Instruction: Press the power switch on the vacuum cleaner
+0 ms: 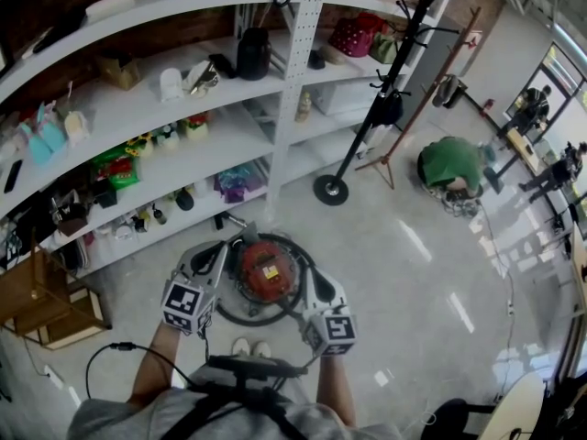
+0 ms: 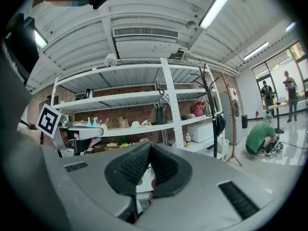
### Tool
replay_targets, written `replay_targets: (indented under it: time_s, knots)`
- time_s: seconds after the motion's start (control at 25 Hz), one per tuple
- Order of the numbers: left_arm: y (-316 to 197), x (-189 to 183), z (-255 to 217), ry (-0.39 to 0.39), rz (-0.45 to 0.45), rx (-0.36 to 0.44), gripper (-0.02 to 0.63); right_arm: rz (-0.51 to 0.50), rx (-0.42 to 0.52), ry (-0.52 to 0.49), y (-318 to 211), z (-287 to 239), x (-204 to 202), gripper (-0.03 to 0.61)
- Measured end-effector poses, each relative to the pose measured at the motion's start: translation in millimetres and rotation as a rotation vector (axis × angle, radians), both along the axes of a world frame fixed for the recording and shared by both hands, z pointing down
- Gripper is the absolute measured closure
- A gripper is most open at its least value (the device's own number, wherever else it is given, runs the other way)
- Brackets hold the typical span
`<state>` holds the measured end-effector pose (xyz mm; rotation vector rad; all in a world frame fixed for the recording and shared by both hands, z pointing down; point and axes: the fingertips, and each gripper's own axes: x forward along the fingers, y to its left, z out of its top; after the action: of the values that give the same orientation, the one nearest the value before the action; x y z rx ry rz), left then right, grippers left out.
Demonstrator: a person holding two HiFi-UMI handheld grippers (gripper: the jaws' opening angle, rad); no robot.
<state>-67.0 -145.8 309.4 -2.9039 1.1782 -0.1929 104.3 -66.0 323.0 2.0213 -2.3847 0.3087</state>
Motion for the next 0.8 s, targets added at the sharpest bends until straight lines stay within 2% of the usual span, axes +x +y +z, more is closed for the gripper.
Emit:
replay_targets:
  time_s: [0.48, 0.8]
  knots:
    - [-1, -10, -12, 0.010, -0.016, 0.040, 0.607, 0.022, 0.022, 0.007, 1, -8, 3, 0.566]
    - [-2, -15, -11, 0.001, -0.034, 0.028, 0.607, 0.030, 0.024, 0.000, 4, -13, 9, 0.566]
